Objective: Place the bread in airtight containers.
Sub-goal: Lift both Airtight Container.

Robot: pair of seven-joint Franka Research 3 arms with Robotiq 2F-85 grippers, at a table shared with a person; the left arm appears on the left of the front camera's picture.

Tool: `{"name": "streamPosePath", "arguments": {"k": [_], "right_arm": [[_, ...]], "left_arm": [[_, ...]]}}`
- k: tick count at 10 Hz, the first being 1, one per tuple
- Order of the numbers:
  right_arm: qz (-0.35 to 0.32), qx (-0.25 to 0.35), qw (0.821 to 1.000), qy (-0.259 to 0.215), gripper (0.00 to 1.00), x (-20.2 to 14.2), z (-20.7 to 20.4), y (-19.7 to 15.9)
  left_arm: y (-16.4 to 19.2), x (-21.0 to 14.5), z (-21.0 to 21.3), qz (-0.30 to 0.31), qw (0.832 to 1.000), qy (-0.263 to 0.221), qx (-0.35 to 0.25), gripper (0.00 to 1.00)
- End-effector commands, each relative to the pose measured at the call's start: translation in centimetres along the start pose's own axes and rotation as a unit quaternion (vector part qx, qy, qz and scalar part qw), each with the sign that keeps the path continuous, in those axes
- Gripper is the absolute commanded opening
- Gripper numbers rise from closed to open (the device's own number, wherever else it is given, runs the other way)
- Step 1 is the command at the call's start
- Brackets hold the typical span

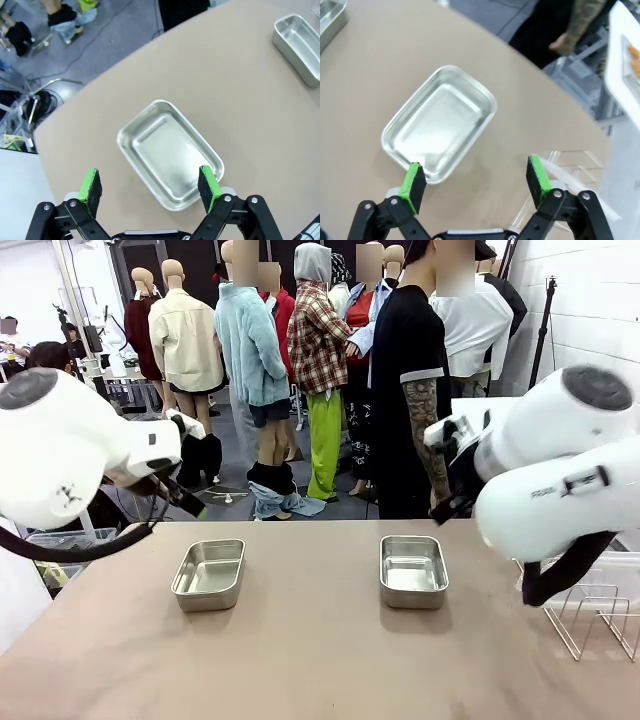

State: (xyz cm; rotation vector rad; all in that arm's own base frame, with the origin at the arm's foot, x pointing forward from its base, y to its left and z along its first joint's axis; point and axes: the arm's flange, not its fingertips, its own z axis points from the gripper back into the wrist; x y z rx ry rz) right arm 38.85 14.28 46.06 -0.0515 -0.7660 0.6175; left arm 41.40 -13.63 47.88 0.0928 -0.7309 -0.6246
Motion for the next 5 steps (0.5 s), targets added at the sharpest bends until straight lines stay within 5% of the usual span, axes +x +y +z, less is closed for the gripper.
{"name": "streamPosePath", "arguments": {"k": [1, 5], "right_arm": [[-0.053, -0.072, 0.996, -0.004, 1.0, -0.7, 3.7, -1.9], [-0.235, -0.189, 0.953, 0.017, 1.0, -6.2, 10.6, -14.9]], "left_arm": [[2.0, -0.1, 1.4, 0.009, 1.0, 0.008, 0.004, 1.0], [10.5, -2.3, 6.1, 0.091, 0.994, -0.018, 0.05, 1.0]]}}
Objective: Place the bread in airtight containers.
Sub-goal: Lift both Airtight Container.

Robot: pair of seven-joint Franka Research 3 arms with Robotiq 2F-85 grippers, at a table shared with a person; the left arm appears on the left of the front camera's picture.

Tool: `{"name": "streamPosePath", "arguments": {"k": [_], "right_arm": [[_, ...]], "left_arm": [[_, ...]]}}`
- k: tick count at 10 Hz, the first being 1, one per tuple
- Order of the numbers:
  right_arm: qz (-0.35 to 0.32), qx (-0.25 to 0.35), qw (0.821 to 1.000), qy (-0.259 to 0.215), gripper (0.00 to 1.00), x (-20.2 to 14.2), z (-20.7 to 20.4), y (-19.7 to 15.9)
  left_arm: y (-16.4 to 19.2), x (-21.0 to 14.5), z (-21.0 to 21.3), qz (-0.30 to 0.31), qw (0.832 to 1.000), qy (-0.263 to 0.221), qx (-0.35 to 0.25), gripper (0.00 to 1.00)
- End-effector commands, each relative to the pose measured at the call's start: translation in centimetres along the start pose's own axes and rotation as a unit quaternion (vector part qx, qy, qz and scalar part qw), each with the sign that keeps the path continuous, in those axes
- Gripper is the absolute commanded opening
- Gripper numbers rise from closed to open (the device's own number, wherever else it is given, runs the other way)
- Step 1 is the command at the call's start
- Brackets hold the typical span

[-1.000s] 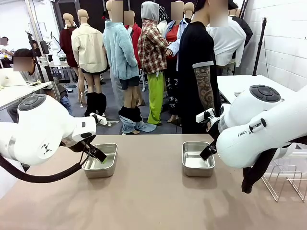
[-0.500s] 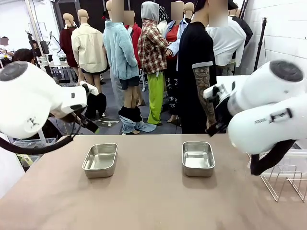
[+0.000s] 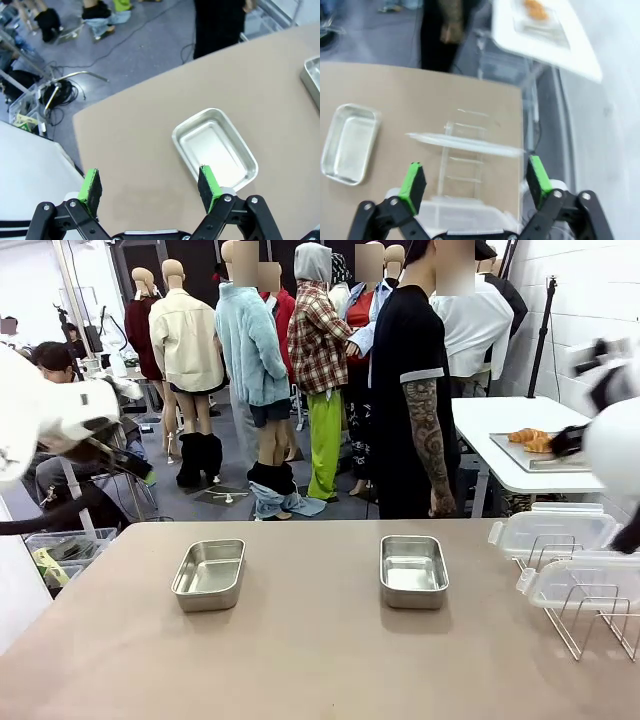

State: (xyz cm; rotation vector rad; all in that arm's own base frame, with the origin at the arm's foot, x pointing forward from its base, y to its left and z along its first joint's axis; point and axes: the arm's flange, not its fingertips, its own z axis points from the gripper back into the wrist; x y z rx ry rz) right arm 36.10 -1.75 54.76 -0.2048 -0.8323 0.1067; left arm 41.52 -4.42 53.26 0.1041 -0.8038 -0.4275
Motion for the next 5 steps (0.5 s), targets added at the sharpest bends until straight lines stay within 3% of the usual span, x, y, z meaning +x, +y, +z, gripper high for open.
{"name": "streamPosePath", "arguments": {"k": [1, 3, 5], "right_arm": [[-0.082, -0.048, 0.995, 0.03, 1.0, -1.7, -0.6, -4.8], [-0.151, -0.05, 0.986, 0.046, 1.0, -4.1, -0.1, -10.0], [-0.162, -0.019, 0.986, 0.03, 1.0, -6.3, -1.0, -12.1]], "left_arm": [[3.2, -0.6, 1.0, 0.019, 1.0, 0.013, 0.011, 1.0], [7.2, -1.5, 0.6, 0.015, 0.999, 0.029, -0.006, 1.0], [7.5, -2.8, 0.3, 0.018, 0.999, 0.023, -0.039, 1.0]]}}
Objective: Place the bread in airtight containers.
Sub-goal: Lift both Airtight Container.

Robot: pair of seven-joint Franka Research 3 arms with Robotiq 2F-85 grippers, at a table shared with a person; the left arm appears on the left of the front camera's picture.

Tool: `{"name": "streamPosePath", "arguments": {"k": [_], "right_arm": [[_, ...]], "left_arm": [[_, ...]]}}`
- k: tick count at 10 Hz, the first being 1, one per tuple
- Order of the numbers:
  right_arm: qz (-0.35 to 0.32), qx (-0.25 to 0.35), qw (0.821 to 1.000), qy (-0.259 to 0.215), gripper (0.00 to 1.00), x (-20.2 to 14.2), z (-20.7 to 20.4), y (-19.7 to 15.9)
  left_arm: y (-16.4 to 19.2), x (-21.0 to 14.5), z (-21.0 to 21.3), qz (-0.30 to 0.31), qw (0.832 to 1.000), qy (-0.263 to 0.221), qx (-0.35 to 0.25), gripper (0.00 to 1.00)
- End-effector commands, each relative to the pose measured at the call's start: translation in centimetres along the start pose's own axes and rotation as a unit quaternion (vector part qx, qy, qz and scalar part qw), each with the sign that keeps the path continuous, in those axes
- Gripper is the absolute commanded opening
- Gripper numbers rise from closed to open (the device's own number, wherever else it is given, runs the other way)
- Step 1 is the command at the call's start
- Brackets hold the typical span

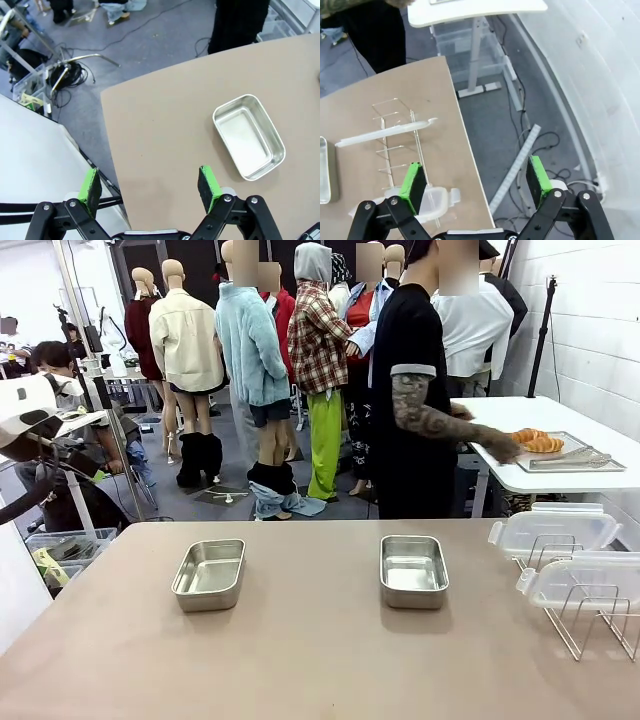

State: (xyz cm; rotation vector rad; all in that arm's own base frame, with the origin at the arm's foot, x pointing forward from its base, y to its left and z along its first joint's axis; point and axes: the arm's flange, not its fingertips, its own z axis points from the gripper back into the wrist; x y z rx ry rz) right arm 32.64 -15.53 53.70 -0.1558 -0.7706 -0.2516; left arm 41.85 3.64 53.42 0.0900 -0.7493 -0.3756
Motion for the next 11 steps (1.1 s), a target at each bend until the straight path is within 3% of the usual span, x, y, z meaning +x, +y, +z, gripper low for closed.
{"name": "streamPosePath", "arguments": {"k": [1, 11], "right_arm": [[0.014, -0.005, 1.0, -0.001, 1.0, 0.22, 0.28, 1.13], [0.014, -0.005, 1.0, -0.001, 1.0, 0.22, 0.28, 1.13]], "left_arm": [[-0.44, 0.42, 0.31, 0.002, 1.0, -0.002, 0.012, 1.0], [-0.44, 0.42, 0.31, 0.002, 1.0, -0.002, 0.012, 1.0]]}}
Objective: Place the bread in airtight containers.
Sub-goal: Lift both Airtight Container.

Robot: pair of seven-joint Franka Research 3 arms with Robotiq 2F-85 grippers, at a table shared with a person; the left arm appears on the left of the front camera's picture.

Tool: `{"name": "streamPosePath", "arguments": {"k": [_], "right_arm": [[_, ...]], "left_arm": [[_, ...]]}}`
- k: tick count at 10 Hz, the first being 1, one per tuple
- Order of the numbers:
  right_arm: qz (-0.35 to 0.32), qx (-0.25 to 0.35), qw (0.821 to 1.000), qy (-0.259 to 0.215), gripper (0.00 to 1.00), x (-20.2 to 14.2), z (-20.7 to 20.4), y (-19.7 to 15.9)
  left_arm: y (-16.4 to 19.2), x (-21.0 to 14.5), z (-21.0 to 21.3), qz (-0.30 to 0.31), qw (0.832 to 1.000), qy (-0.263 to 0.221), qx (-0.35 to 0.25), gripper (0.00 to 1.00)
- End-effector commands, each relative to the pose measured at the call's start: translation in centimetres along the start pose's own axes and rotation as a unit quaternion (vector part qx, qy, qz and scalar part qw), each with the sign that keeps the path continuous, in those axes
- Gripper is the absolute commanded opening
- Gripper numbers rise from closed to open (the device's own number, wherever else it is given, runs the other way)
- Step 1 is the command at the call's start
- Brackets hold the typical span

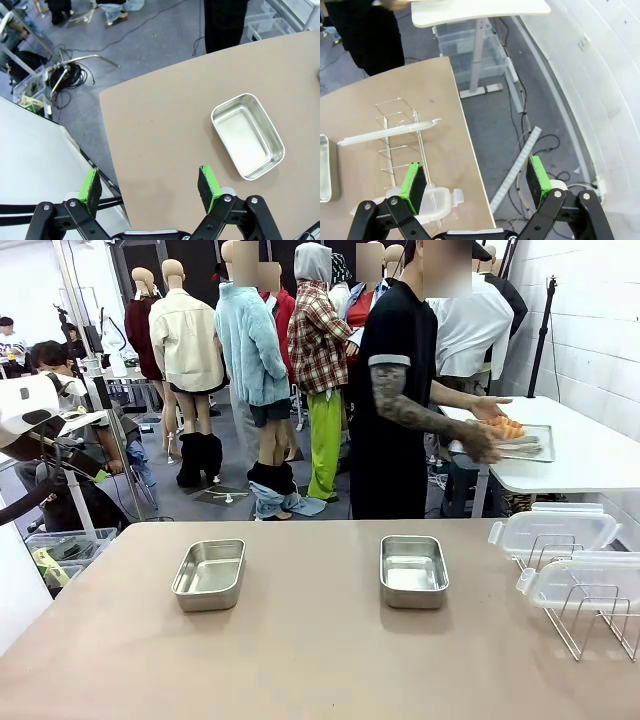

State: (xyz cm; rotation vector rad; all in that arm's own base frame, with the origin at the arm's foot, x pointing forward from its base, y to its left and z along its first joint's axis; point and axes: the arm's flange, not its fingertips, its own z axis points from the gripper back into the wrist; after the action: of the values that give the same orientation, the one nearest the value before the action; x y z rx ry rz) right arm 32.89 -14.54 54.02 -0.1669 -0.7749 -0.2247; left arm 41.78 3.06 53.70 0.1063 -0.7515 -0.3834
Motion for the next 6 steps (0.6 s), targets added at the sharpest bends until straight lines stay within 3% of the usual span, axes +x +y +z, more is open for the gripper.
{"name": "streamPosePath", "arguments": {"k": [1, 6], "right_arm": [[0.0, -0.005, 1.0, 0.002, 1.0, -0.01, -0.01, 0.12], [0.0, -0.005, 1.0, 0.002, 1.0, -0.01, -0.01, 0.12]], "left_arm": [[0.07, 0.07, 0.09, 0.009, 1.0, -0.002, 0.006, 1.0], [0.07, 0.07, 0.09, 0.009, 1.0, -0.002, 0.006, 1.0]]}}
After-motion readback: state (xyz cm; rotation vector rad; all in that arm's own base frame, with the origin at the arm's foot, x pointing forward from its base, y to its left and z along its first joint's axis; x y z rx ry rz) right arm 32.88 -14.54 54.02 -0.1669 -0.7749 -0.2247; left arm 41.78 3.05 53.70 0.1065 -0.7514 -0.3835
